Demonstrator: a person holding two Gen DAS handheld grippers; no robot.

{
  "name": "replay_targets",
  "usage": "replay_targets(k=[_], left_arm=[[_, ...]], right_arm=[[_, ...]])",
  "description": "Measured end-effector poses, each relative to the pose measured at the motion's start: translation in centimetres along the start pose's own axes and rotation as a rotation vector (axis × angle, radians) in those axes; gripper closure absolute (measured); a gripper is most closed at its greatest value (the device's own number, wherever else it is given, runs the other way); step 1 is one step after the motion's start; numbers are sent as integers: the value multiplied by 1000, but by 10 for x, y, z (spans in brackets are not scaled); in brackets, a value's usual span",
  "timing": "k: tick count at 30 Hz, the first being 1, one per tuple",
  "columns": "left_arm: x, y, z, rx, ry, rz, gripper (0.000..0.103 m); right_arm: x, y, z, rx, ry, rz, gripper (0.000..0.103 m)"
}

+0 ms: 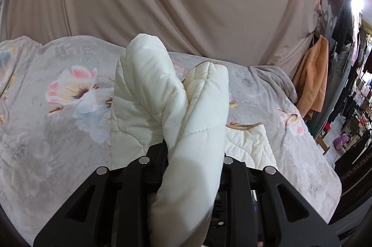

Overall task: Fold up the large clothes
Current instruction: 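Grasp the folded jacket end with the left gripper and lift it over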

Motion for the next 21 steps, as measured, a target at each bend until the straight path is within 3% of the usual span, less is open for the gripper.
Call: replay_targets(k=[4, 7, 12, 15, 17, 21], left_arm=[[-23, -1, 26, -42, -15, -20, 79], [-37, 1, 41, -67, -22, -38, 79], [-67, 14, 72, -119, -5, -95, 79], [-89, 26, 97, -168, -12, -131, 78], [-103, 34, 113, -210, -38, -147, 78], [-125, 52, 138, -293, -120, -151, 75]], right_arm=[[24, 4, 1, -39, 15, 22, 103], [85, 16, 7, -45, 89, 132, 101], [176, 54, 66, -188, 264, 296, 97], [179, 74, 106, -309, 221, 281, 103], [170, 82, 116, -324, 209, 263, 103], [159, 89, 109, -305, 224, 261, 103]])
Point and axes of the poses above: each gripper's, at about its wrist camera, not at the fingertips, and x roughly against the way its jaws point, z to its right, y to its underside, the point moved 2 cm from there along -x, roughly the way its jaws point, and after that the axes turned 1 degree about -x, right-handed, at the moved point
